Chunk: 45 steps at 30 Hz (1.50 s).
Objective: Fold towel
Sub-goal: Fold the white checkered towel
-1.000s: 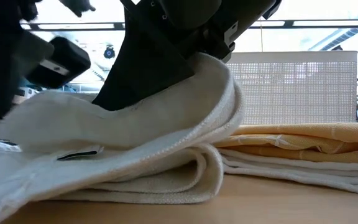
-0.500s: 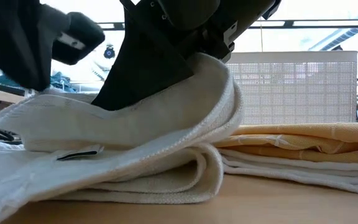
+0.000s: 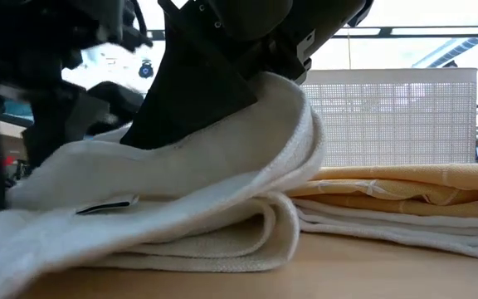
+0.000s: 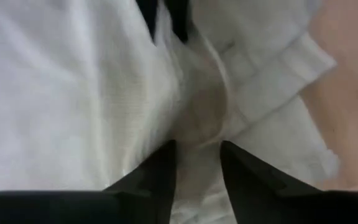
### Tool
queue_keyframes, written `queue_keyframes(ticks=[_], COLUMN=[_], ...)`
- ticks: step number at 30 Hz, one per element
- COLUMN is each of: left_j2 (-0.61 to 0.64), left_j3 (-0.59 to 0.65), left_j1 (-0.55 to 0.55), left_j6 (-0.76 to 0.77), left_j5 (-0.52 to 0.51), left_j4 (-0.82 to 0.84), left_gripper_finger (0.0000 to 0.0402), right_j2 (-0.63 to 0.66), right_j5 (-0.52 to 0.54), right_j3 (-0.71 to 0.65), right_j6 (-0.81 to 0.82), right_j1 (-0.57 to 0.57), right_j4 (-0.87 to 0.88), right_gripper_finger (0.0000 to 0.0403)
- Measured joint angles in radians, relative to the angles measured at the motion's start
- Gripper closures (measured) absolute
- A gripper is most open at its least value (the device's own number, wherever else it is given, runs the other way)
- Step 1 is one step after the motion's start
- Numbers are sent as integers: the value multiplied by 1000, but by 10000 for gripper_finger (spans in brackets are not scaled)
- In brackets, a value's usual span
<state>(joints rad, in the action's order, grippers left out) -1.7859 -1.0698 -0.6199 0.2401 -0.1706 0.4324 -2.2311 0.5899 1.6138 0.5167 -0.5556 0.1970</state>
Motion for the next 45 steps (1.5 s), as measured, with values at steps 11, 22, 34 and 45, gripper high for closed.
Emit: queue_keyframes(ticks=[11, 22, 34, 45], left_j2=[-30, -19, -17, -26], left_j3=[-3, -156, -338, -290], left_j1=[30, 29, -6, -106], left_j6=[85, 88, 129, 525], left_j5=[266, 270, -229, -445], left_j4=[-56, 77, 426, 489], left_gripper_finger=[288, 361, 391, 395], right_j2=[0, -2, -2, 36], right_j5=[-19, -45, -29, 7], right_j3=[0, 0, 0, 0], right_j6=[28, -6, 32, 94], right_j1=[6, 11, -1, -2], right_j4=[7, 14, 32, 119], right_gripper_finger=[400, 400, 382, 288])
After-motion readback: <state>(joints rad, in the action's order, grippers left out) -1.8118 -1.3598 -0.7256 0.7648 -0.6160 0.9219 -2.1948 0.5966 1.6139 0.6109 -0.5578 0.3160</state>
